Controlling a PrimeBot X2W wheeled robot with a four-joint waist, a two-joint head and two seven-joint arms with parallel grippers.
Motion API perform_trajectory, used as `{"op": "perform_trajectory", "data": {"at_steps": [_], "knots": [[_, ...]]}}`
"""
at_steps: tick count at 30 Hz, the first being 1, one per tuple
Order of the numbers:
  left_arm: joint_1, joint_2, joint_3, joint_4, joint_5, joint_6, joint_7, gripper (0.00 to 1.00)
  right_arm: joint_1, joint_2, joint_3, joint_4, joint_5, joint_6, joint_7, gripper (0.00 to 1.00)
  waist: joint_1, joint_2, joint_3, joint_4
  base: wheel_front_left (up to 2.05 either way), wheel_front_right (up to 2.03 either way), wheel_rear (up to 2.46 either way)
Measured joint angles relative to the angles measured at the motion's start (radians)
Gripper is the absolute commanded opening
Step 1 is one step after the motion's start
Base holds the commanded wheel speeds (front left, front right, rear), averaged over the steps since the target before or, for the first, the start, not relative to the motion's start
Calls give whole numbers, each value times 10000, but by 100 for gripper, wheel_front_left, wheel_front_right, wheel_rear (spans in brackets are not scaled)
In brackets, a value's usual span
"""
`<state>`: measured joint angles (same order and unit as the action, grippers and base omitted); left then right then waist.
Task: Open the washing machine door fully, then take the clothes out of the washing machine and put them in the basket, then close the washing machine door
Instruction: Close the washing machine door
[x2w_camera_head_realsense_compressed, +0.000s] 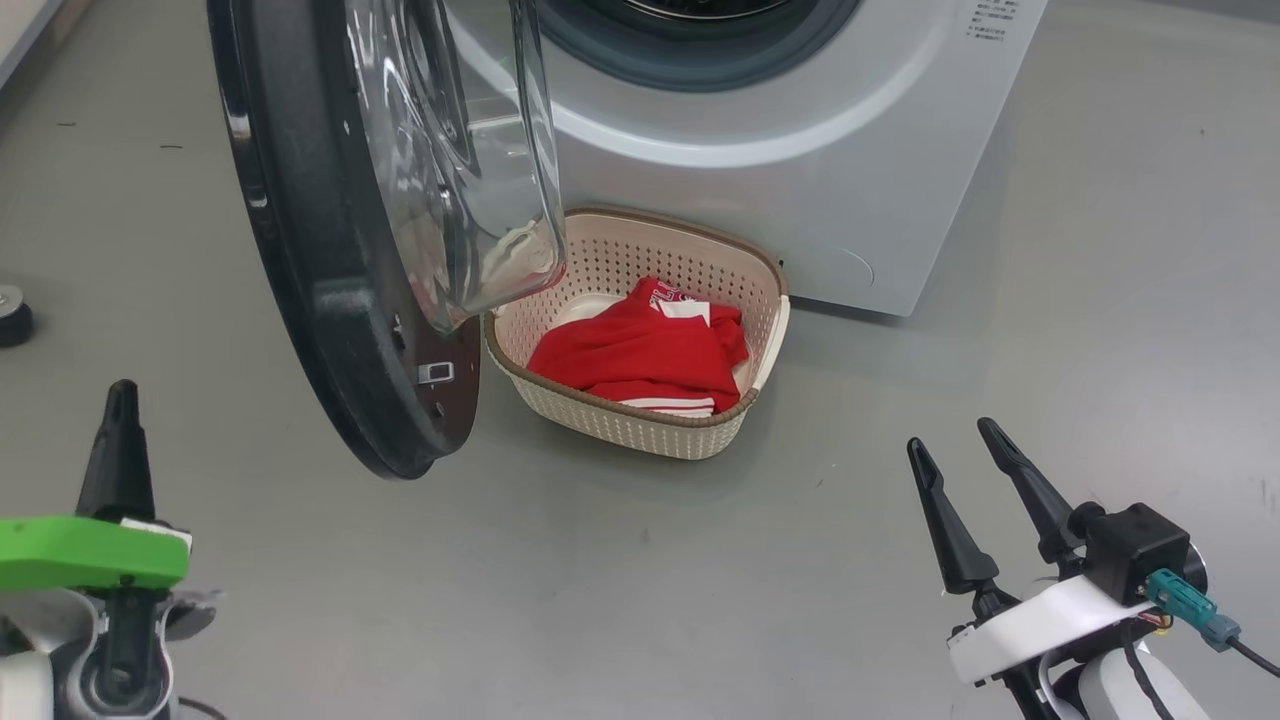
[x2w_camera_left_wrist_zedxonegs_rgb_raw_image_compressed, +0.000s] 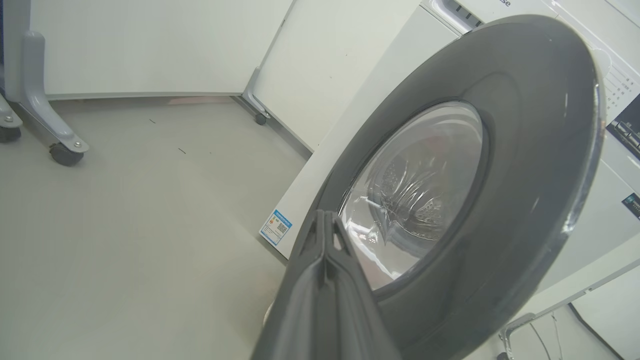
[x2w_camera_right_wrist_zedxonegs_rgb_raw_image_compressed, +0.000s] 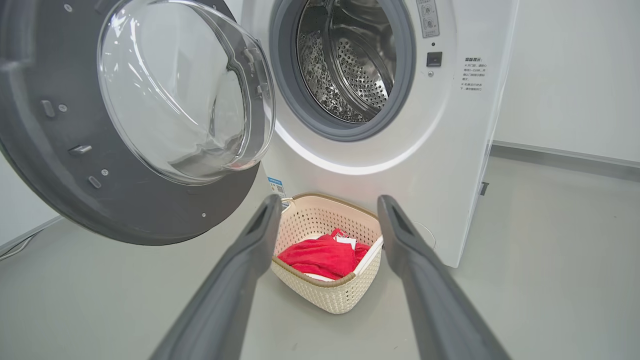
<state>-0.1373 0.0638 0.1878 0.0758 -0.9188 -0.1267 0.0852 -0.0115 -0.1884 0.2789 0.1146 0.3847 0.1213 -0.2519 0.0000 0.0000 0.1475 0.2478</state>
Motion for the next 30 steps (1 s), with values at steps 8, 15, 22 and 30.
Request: {"op": "perform_trajectory", "data": {"at_steps": [8, 15, 22, 30], "knots": [[-811, -272, 556, 8, -2638, 1026, 1983, 0, -12, 0, 36, 0, 2, 2, 0, 100, 0, 0, 147, -197, 0, 0, 0], [-1419, -401, 1404, 82, -4309, 2284, 2782, 0, -58, -6, 21, -15, 2, 4, 0, 100, 0, 0, 269, -293, 0, 0, 0], [-1874, -408, 1944, 194, -5674, 2638, 3611, 0, -112, -25, -46, -54, 2, 4, -2, 100, 0, 0, 422, -410, 0, 0, 0], [-1974, -416, 1720, 608, -6134, 2633, 4406, 0, -213, -65, -163, -59, 4, 4, 0, 100, 0, 0, 491, -472, 0, 0, 0]]}}
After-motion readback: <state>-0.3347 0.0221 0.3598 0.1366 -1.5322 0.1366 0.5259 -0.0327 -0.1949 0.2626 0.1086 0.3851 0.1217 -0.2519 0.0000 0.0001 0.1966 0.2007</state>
